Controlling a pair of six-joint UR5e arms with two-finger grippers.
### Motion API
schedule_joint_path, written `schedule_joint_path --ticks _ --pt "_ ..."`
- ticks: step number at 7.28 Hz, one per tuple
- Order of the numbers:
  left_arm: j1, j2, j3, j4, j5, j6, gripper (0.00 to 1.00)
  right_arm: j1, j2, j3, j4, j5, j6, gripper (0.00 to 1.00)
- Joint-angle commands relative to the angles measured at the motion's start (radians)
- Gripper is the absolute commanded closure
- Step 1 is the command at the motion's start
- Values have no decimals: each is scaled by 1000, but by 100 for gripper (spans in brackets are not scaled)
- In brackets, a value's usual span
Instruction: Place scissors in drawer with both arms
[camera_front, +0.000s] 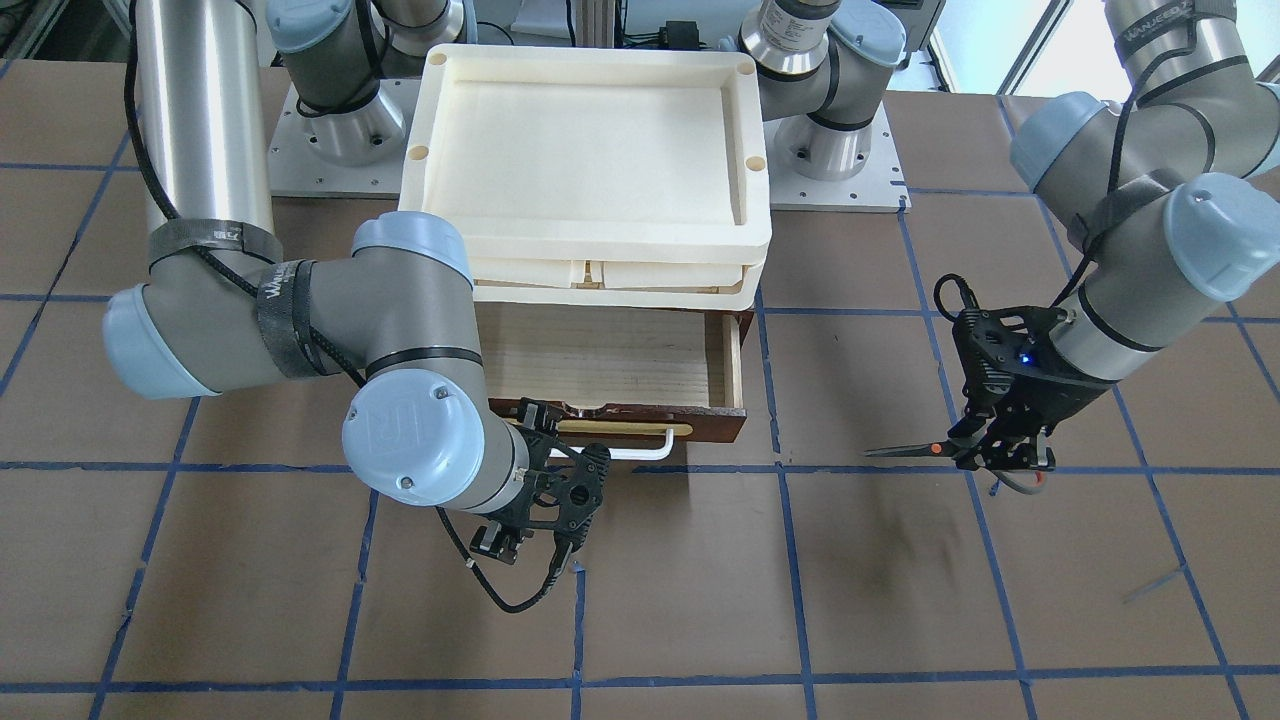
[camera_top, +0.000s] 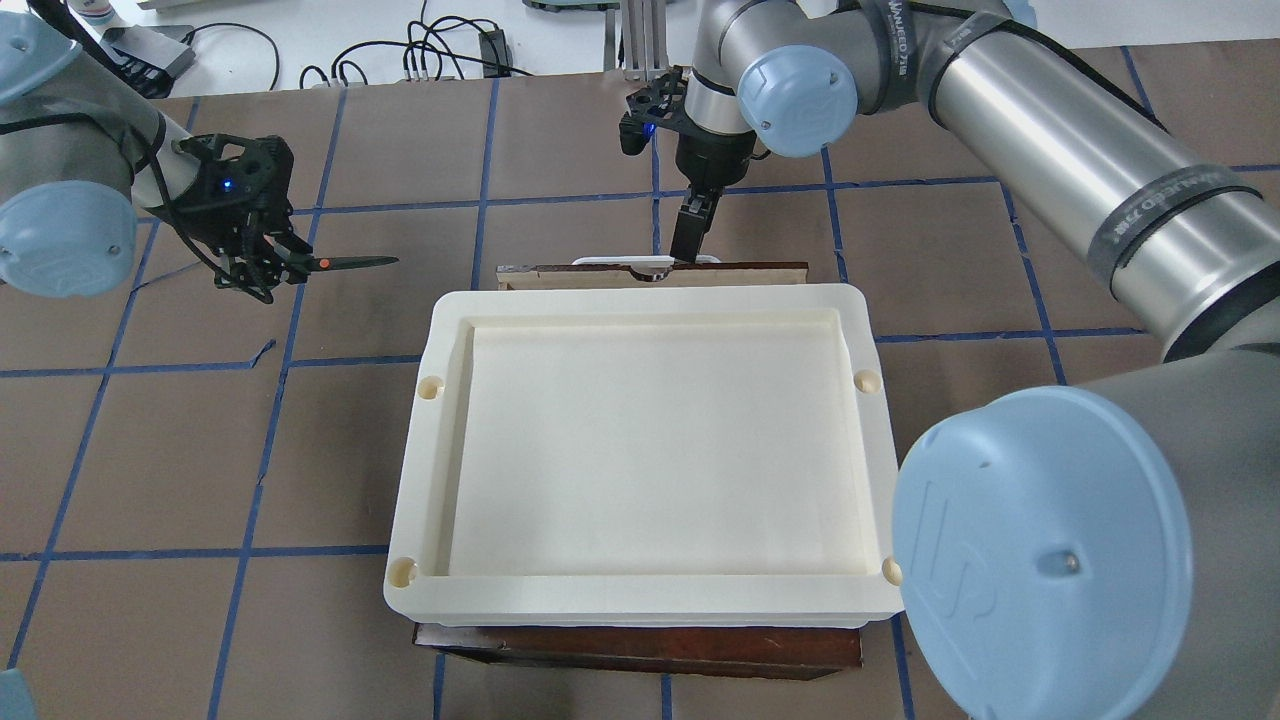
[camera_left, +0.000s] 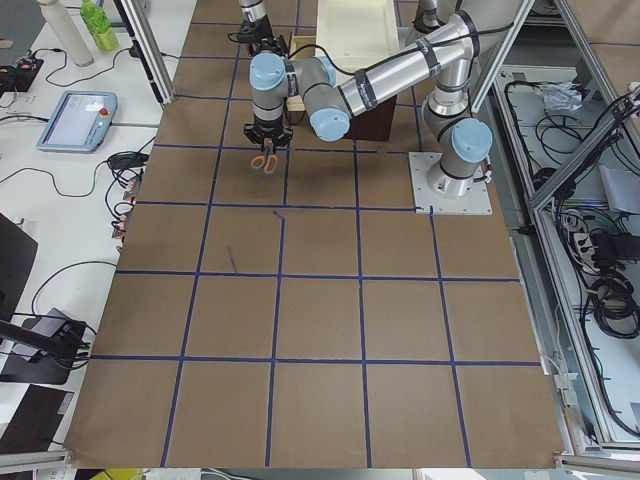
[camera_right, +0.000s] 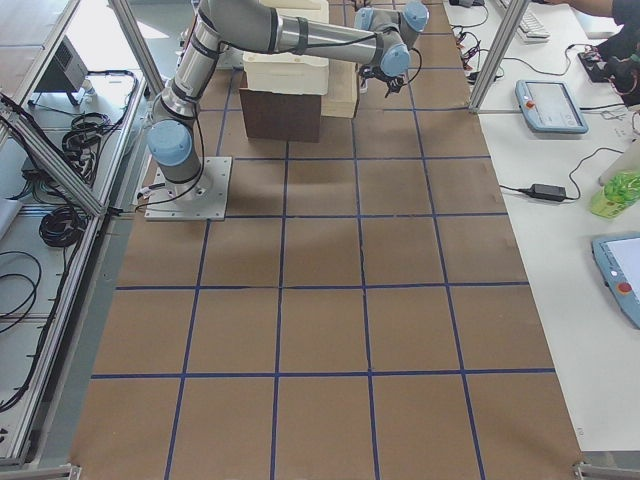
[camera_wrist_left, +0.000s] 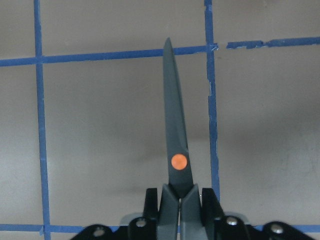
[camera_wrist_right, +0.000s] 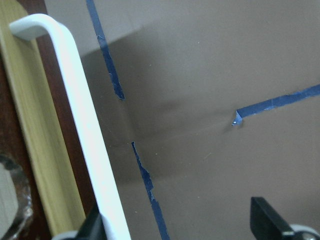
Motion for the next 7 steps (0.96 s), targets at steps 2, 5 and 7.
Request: schedule_joint_path --ticks 2,5,7 --pt "-1 0 -1 0 1 0 85 -4 18 -49 5 1 0 0" --pt "-5 5 0 0 0 0 85 -7 29 -64 5 1 0 0" --pt "-7 17 0 -2 -52 -4 85 -8 58 -107 5 5 0 0"
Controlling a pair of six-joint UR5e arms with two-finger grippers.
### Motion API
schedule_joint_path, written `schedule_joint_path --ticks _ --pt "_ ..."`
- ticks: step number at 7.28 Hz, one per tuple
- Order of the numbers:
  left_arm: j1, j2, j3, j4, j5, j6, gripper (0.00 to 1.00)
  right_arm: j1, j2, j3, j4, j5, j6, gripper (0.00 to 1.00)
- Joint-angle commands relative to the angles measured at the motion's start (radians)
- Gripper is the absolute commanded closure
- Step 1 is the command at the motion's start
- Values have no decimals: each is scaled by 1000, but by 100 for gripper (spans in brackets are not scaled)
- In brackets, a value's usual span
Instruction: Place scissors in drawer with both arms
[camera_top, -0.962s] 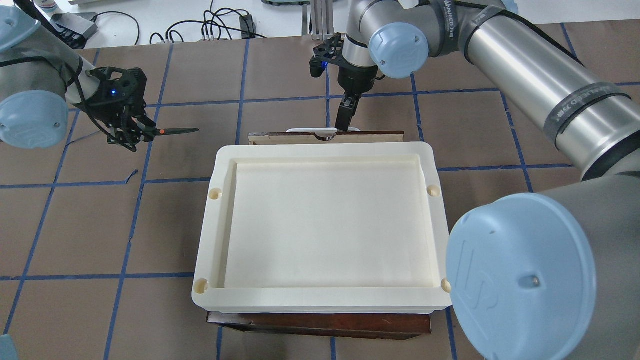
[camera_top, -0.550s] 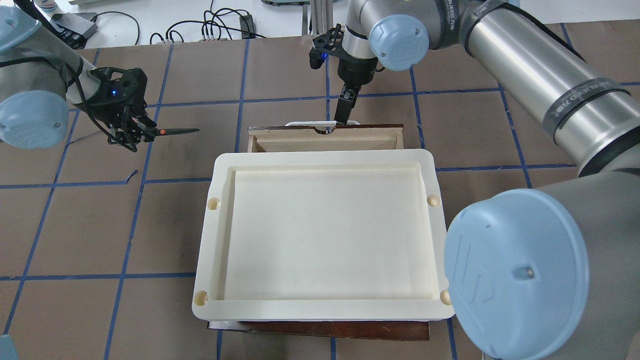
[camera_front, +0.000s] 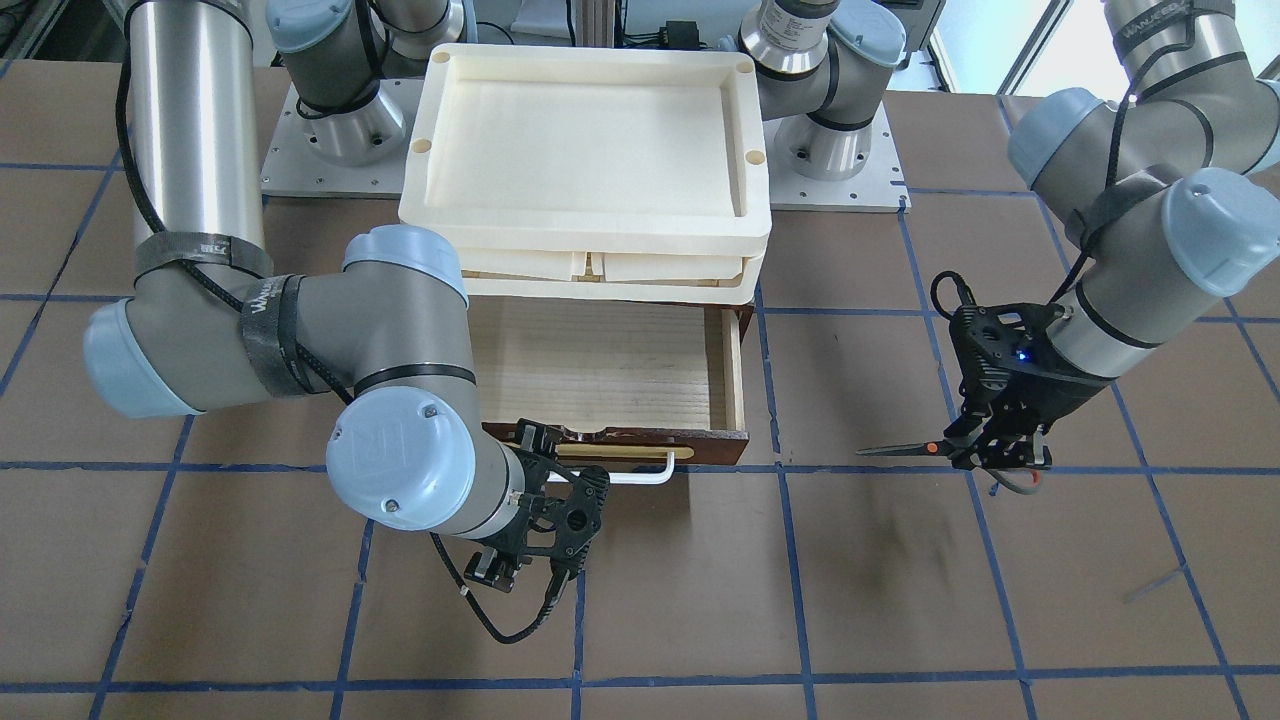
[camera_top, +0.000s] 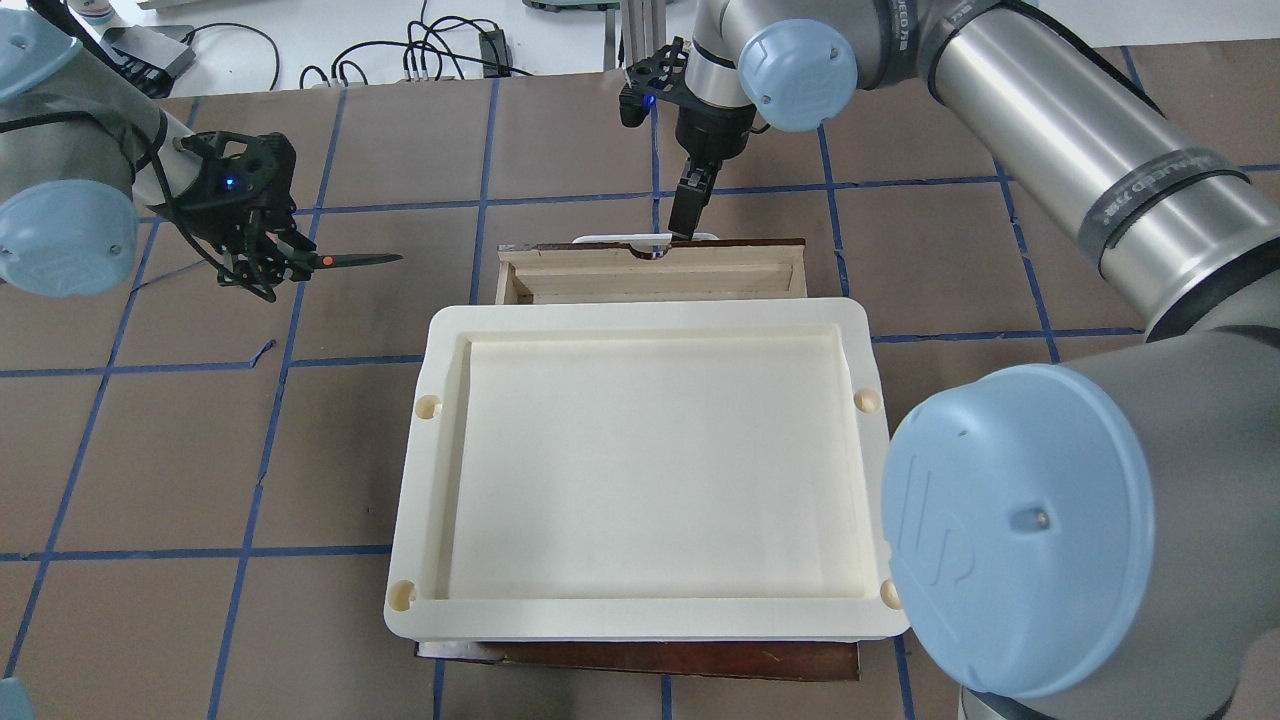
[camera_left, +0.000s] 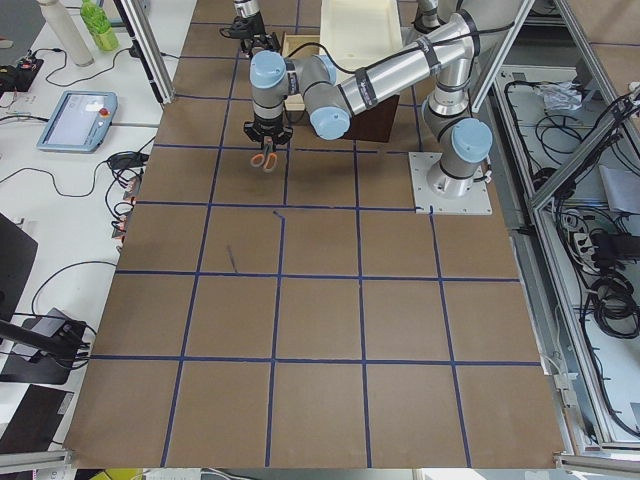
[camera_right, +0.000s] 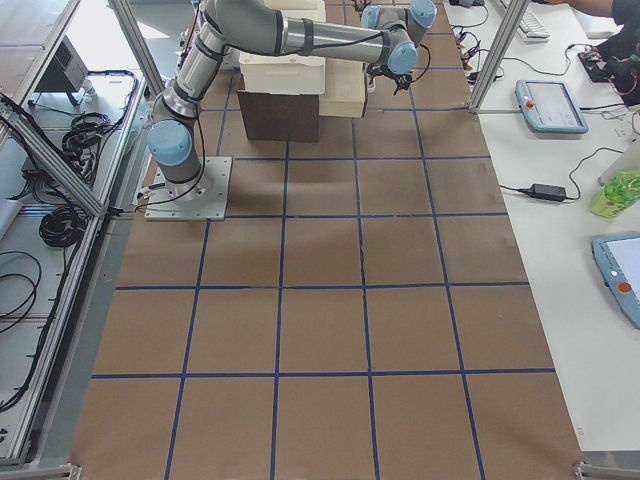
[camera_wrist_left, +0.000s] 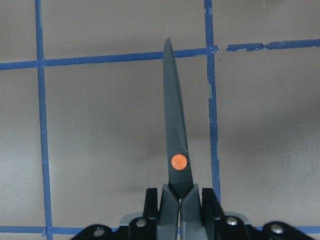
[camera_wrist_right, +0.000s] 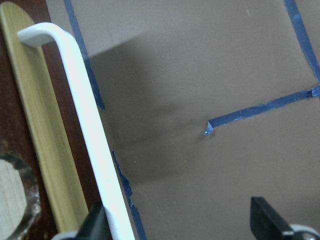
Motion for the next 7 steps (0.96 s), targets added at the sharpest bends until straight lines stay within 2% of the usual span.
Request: schedule_joint_path --ticks 1,7 --pt "-1 8 0 -1 -33 -12 85 -1 24 -29 0 0 0 0" --pt "-10 13 24 -27 -33 -14 85 -7 55 -78 0 5 -3 0"
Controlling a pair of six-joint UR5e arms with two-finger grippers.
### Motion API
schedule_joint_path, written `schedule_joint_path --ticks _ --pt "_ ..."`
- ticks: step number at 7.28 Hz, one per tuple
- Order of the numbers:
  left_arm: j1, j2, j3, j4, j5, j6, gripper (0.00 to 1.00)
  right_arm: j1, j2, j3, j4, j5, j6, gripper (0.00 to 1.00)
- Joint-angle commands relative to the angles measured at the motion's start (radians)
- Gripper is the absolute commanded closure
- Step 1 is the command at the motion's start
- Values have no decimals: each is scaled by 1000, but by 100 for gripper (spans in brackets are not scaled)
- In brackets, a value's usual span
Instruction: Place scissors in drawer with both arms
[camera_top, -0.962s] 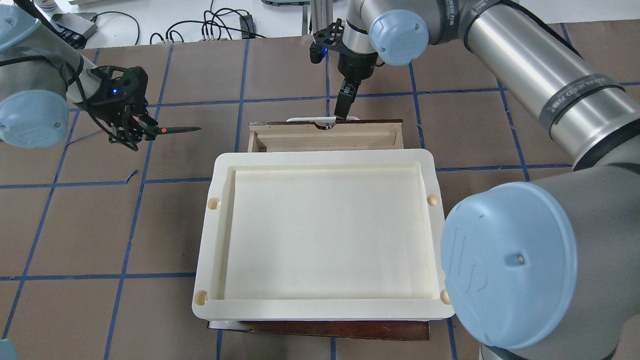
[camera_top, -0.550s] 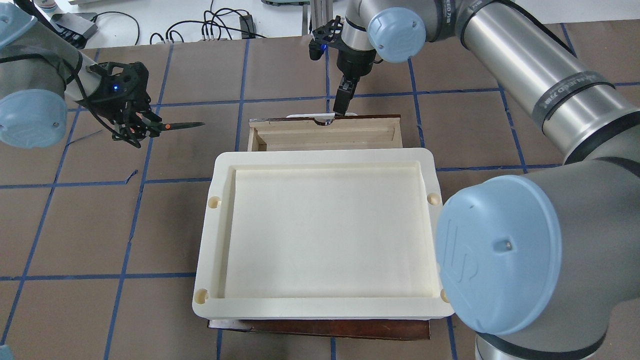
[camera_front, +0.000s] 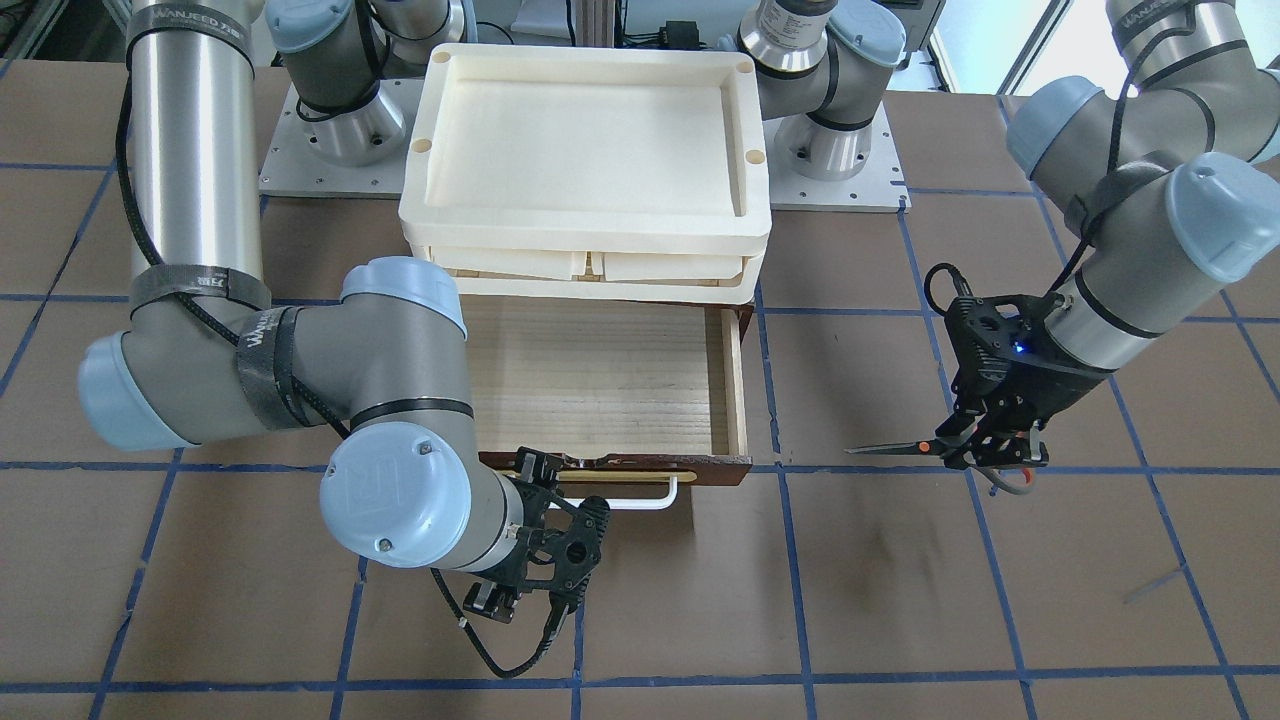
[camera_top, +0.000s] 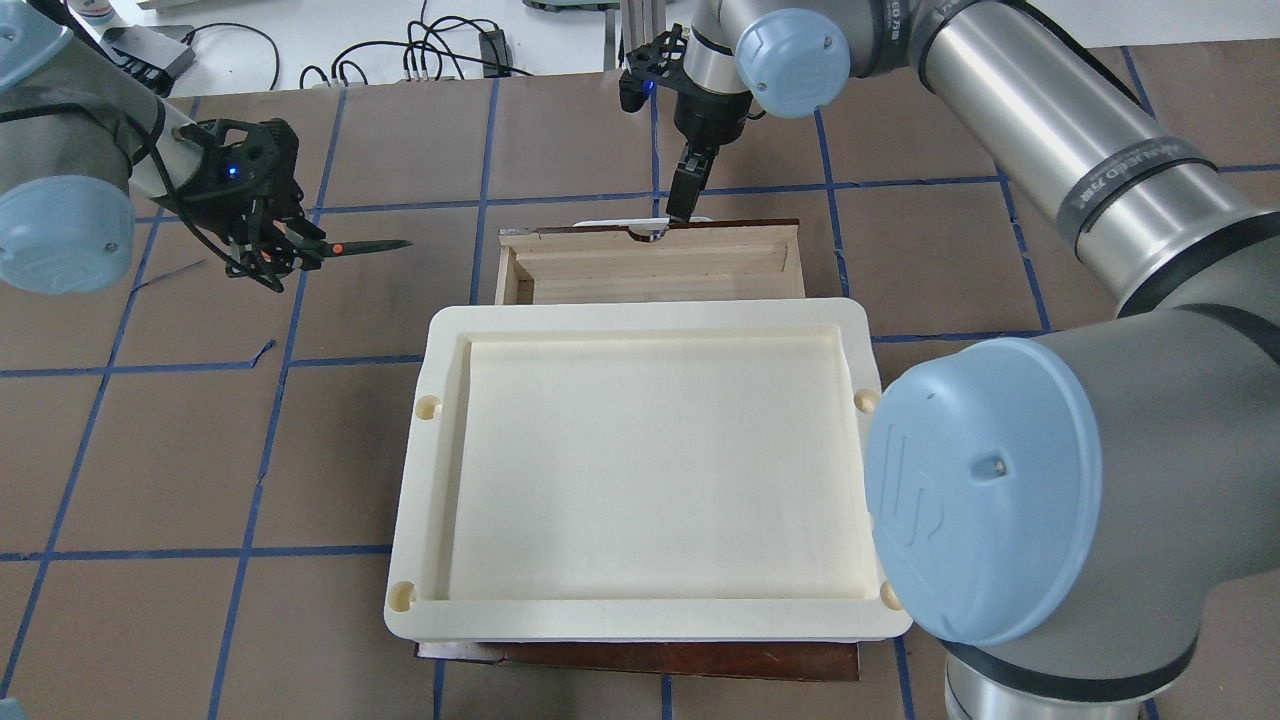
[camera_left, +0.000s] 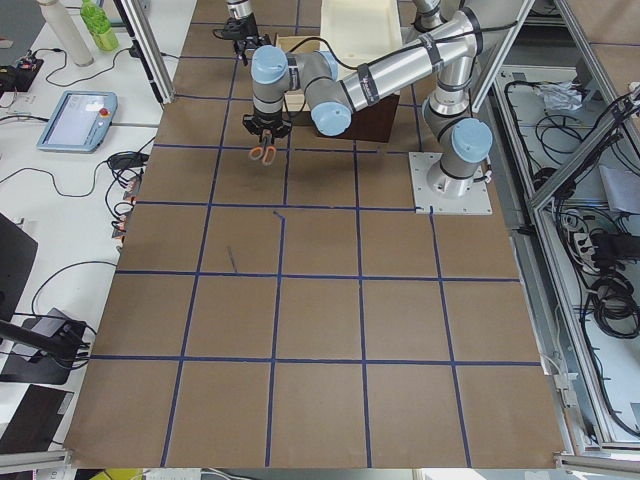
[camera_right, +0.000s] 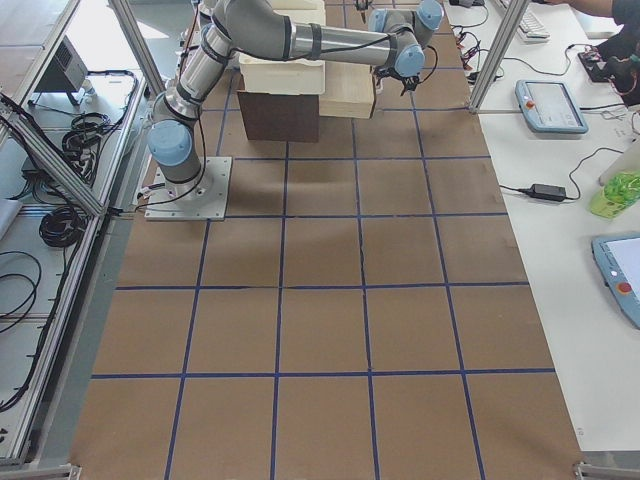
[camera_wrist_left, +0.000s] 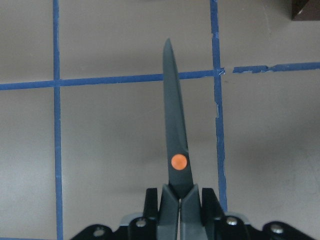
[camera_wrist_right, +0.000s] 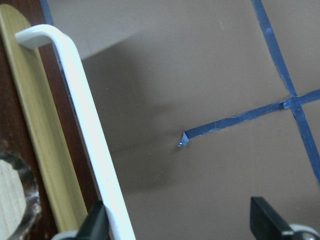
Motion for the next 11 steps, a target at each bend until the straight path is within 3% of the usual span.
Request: schedule_joint_path --ticks 1,6,8,11 --pt "-3 1 26 -31 0 0 85 -2 9 -13 -2 0 0 0" --pt "-40 31 44 -80 -3 -51 85 -10 -43 -19 5 -1 0 0" --pt "-110 41 87 -123 -2 -132 85 -46 -92 -14 12 -1 0 0" --pt "-257 35 116 -135 -5 -340 85 -173 -327 146 34 3 32 0"
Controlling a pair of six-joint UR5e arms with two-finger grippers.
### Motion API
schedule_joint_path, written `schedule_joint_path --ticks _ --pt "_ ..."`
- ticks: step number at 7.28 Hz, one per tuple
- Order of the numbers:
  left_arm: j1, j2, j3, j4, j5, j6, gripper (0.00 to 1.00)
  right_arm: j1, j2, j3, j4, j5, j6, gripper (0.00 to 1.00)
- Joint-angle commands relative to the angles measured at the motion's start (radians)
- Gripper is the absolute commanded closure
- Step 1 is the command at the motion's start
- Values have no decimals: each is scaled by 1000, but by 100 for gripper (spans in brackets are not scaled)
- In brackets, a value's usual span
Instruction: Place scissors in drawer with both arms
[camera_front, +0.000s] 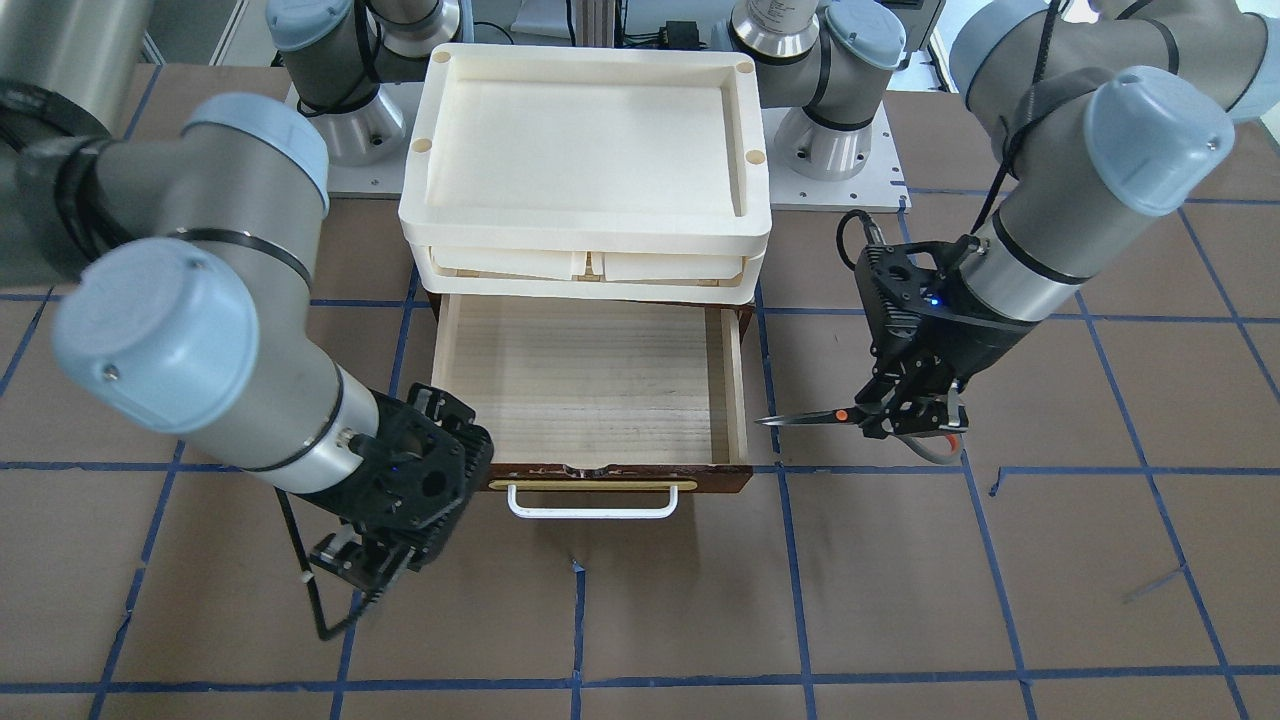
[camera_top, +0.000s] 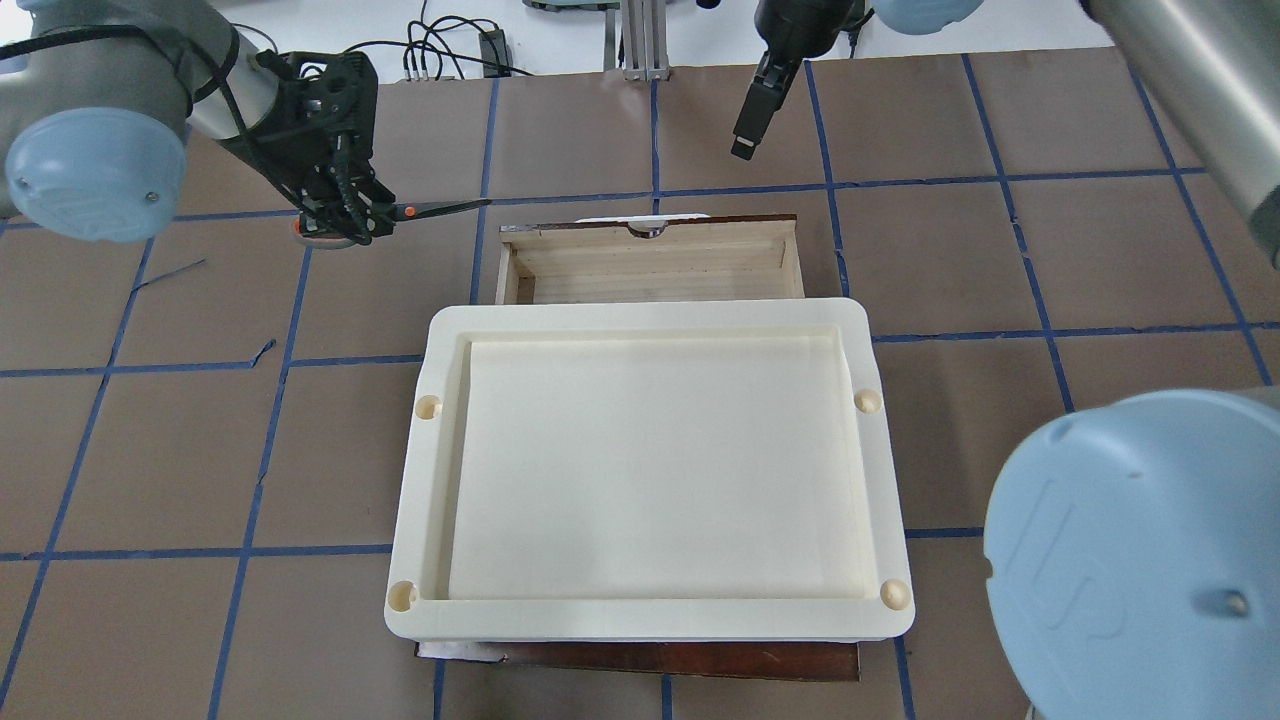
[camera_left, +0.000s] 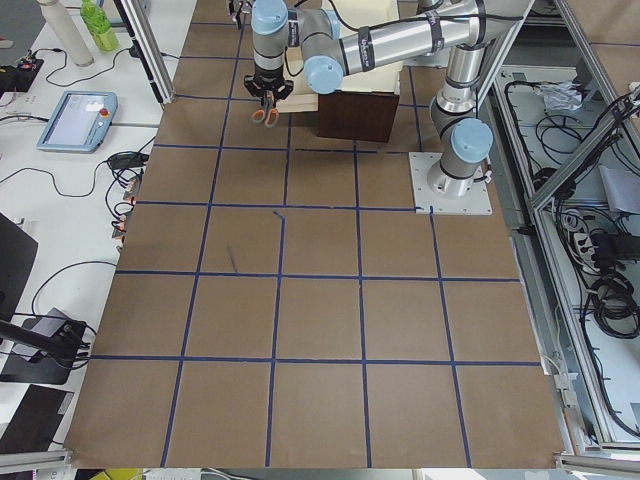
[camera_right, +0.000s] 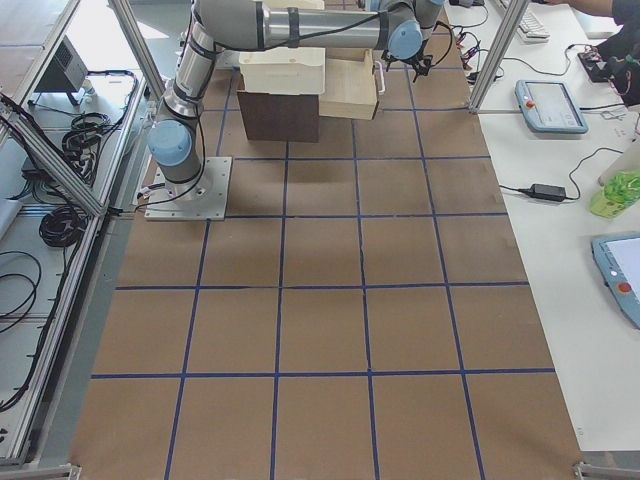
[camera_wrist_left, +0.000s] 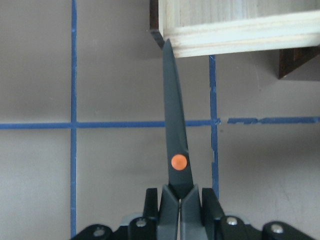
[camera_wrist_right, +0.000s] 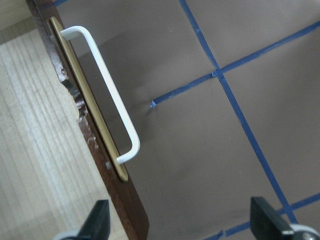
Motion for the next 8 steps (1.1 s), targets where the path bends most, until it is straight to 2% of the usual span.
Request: schedule_joint_path --ticks 1,3,5,7,8 --pt "-109 -12 6 3 -5 -163 84 -85 -169 132 5 0 43 0" --pt "-203 -41 4 25 -7 -265 84 -148 -284 194 69 -14 124 0" --pt "-256 -69 6 57 -82 -360 84 -194 -361 219 137 -41 202 0" --pt "-338 -112 6 86 -71 -440 81 -191 -396 254 149 -63 430 0" --pt "-355 -123 4 92 -71 -455 81 -189 -419 269 159 -139 498 0"
